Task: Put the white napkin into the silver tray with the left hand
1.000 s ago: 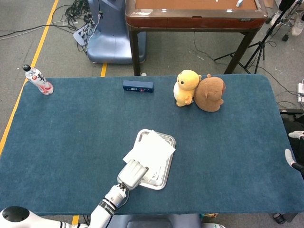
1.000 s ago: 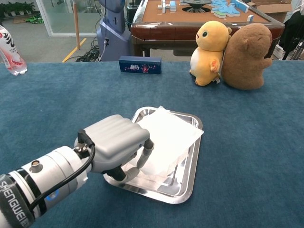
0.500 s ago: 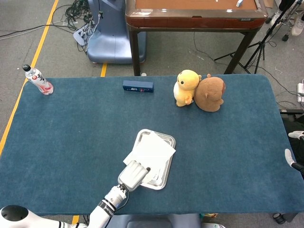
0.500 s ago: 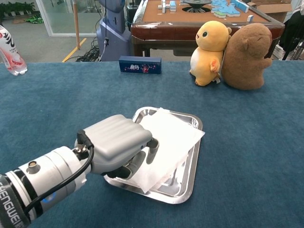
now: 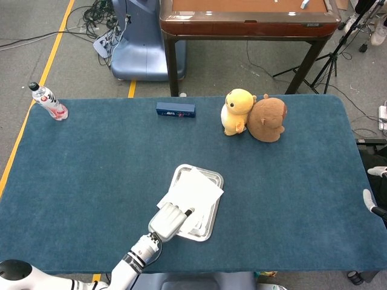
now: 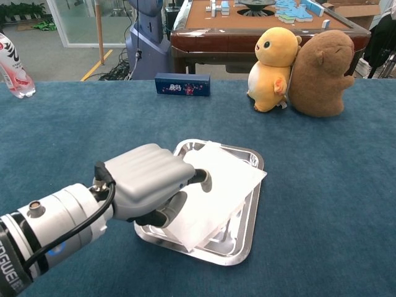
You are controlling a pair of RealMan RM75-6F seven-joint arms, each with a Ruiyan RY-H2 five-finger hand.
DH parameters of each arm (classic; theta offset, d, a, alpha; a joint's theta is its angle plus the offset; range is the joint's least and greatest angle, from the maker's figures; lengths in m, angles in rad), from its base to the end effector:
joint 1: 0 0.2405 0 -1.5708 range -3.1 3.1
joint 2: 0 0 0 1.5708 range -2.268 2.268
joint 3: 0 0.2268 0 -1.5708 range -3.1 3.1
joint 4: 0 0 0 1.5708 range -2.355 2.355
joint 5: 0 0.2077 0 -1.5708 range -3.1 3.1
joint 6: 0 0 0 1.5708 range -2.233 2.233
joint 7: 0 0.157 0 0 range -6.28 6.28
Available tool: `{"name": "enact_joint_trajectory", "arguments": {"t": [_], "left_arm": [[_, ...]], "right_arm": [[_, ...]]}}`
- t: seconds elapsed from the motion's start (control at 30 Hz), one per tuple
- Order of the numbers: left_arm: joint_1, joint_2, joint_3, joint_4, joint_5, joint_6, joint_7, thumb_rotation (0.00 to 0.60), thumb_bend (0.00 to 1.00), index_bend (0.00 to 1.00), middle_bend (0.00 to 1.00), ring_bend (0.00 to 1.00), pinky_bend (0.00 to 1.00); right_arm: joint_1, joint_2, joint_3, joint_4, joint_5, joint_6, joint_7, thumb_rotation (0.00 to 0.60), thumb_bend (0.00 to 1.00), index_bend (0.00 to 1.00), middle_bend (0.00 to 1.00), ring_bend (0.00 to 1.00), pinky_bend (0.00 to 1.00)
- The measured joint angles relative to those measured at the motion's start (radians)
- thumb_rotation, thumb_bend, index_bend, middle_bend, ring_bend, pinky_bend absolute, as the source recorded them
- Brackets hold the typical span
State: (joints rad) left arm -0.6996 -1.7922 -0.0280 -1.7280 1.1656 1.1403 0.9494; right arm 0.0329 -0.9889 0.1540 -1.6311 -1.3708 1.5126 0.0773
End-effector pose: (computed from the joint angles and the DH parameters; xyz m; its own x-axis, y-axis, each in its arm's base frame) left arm -0.0432 0.2179 -0.0803 0.6498 0.1408 0.7470 0.6430 -0.6259 -0.4414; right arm -0.3039 -0.1954 0.2145 0.4135 0.1243 0.9020 -0.9064 0.1495 0.3950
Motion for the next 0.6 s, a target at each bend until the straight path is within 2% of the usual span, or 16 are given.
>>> {"name": "enact_joint_trajectory", "arguments": {"t": [0.13,0.4,0.6], "left_arm": [[-0.017,0.046,-0.002,-0.017,-0.009,-0.038,0.001,0.600,0.72,0.21,0.78,0.52,0.67],[-0.072,0.138,-0.007,-0.013,-0.010,-0.146,-0.052,0.600,0.72,0.11,0.78,0.52,0.67],[-0.096,0.159,-0.021,0.015,-0.023,-0.166,-0.077,0.600,0.72,0.10,0.79,0.52,0.67]], "right_arm": [[0.001,-0.001,0.000,0.001,0.000,-0.001,-0.001,0.600,0.39,0.33,0.31,0.16,0.30],[0.004,-0.005,-0.001,0.004,0.003,-0.008,-0.006,0.600,0.39,0.33,0.31,0.16,0.30],[0.005,-0.005,0.000,0.005,0.005,-0.010,-0.005,0.600,0.39,0.33,0.31,0.16,0.30]]}}
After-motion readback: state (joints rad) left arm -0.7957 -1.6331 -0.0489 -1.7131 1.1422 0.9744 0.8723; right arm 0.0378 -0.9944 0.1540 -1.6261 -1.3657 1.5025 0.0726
